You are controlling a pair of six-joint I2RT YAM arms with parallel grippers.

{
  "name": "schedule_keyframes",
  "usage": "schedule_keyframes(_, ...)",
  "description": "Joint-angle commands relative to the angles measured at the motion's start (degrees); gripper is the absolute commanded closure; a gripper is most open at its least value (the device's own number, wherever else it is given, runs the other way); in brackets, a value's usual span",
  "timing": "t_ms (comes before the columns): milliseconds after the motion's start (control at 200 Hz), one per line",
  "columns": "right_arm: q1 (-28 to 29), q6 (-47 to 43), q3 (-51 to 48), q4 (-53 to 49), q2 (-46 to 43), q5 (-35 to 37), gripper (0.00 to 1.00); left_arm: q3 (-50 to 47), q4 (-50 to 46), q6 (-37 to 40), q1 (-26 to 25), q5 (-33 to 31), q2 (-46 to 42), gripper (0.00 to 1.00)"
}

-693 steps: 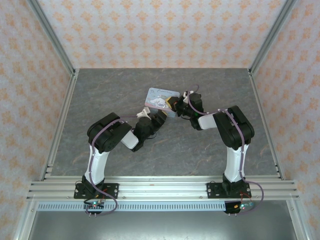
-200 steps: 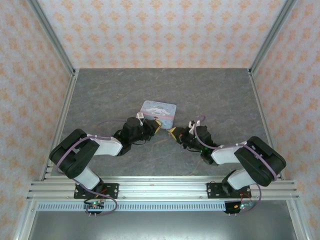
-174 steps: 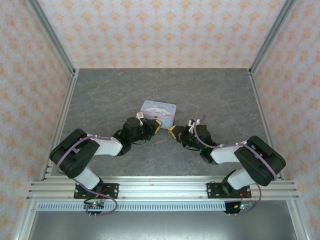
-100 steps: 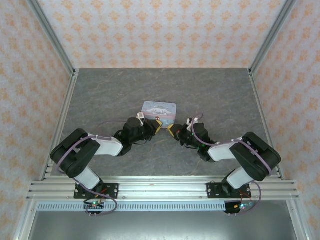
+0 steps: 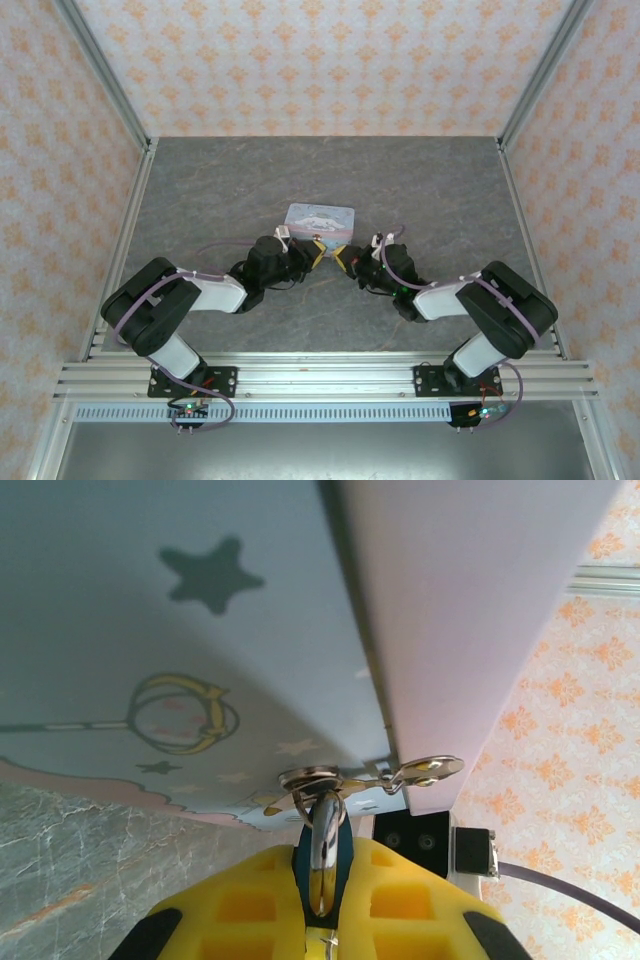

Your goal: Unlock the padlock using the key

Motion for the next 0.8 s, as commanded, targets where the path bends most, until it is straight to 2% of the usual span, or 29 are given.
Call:
schedule_keyframes(0, 0.3, 0.9, 1.8, 2.5, 1.0, 1.0, 1.0, 1.9, 3.2, -0.1, -0.6, -0.7, 0.1, 1.0)
schedule_keyframes(791, 0.4, 0.6, 2.1, 2.1, 0.9, 1.2, 1.0, 2.2, 2.6, 0.5, -1.1, -1.0, 0.6, 1.0)
